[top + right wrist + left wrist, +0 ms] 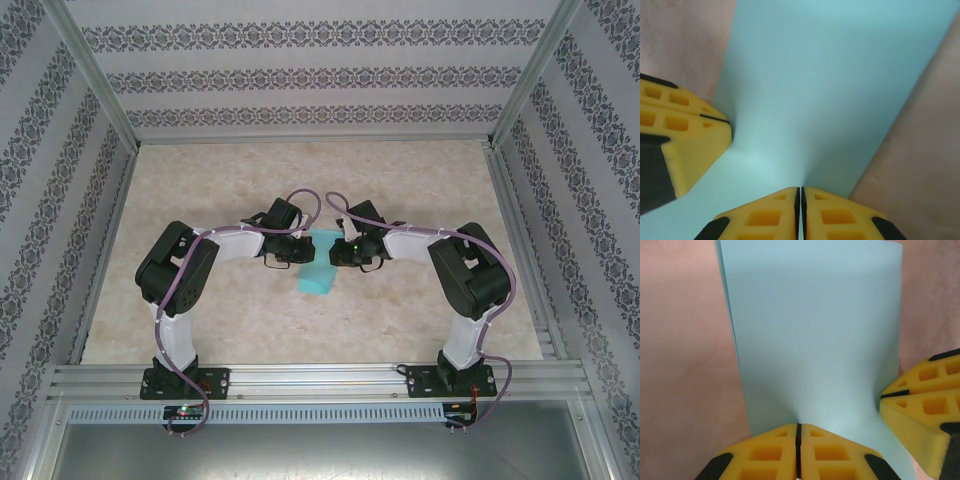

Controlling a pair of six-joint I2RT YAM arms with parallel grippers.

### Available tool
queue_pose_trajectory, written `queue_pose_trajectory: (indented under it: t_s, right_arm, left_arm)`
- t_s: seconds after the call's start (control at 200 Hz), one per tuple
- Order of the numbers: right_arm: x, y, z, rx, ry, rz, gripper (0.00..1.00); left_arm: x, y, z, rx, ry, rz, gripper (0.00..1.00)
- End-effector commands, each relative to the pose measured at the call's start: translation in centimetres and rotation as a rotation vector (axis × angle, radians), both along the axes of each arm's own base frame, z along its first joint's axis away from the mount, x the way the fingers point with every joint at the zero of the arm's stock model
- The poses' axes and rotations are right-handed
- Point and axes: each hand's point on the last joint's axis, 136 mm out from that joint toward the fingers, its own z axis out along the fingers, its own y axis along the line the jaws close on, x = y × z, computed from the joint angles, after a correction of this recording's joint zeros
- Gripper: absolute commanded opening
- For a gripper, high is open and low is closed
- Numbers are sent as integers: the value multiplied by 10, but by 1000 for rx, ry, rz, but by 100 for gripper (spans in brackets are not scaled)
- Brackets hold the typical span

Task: Fold a paper plane with a square sheet of paper (pick it up from the middle)

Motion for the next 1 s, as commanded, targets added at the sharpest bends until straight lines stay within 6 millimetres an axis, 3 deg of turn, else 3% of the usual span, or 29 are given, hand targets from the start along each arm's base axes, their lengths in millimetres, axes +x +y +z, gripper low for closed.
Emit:
queue_pose_trajectory:
  t_s: [0.0,0.14,0.33,0.994]
  right_arm:
    - [-13,2,9,18,12,20,13]
    - [-5,20,22,87,-6,30,13]
    - [-4,32,10,84,26,65,13]
    - [-61,-9,-13,-45,125,135,13]
  left_arm:
    - [-56,56,-76,283,236,17,11]
    - [-55,55,-75,281,236,13,11]
    - [-55,55,-73,284,230,9,11]
    - [-53,59,-72,300,228,7,11]
